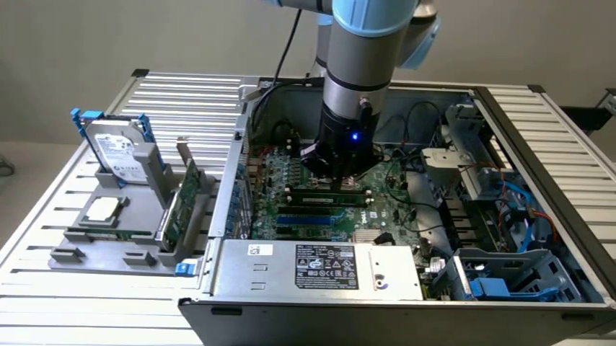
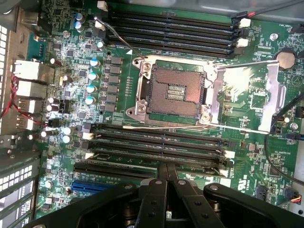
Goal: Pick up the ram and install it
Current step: 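Press down the ram until it locks into place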
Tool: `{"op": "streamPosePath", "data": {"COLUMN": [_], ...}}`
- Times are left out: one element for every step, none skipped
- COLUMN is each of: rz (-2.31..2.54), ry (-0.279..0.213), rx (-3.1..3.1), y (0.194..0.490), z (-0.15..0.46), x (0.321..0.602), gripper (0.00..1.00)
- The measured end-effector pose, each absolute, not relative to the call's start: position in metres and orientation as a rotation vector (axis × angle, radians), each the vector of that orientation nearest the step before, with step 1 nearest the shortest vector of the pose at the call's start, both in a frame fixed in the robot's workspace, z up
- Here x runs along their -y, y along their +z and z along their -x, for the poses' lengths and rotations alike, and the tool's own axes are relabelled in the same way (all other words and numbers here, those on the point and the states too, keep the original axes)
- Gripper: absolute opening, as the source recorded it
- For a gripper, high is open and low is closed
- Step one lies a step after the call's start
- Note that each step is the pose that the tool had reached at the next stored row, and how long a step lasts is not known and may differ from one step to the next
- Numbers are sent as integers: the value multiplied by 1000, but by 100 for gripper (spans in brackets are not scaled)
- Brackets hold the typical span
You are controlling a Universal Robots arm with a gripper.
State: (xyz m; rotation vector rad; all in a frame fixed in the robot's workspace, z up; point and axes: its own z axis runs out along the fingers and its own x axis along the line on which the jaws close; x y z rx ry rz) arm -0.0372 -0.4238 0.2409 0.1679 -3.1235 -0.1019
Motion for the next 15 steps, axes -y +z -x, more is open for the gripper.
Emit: {"op": "streamPosePath", "data": {"rz": [-167,-167,-165,-162,-157,-152,-147,-143,-139,-137,-137,-137,-137,-137,-137], "ry": [-102,-102,-102,-102,-102,-102,-102,-102,-103,-102,-103,-103,-103,-103,-102], "rx": [3124,3123,3123,3122,3122,3121,3121,3120,3120,3120,3120,3120,3120,3120,3120], "y": [241,241,241,241,241,242,243,243,244,245,244,245,245,245,245], "z": [39,40,41,41,41,41,41,41,41,41,41,41,41,41,41], "x": [424,424,424,425,425,426,427,428,429,431,431,431,431,431,431], "gripper": [11,11,11,11,11,11,11,11,11,11,11,11,11,11,11]}}
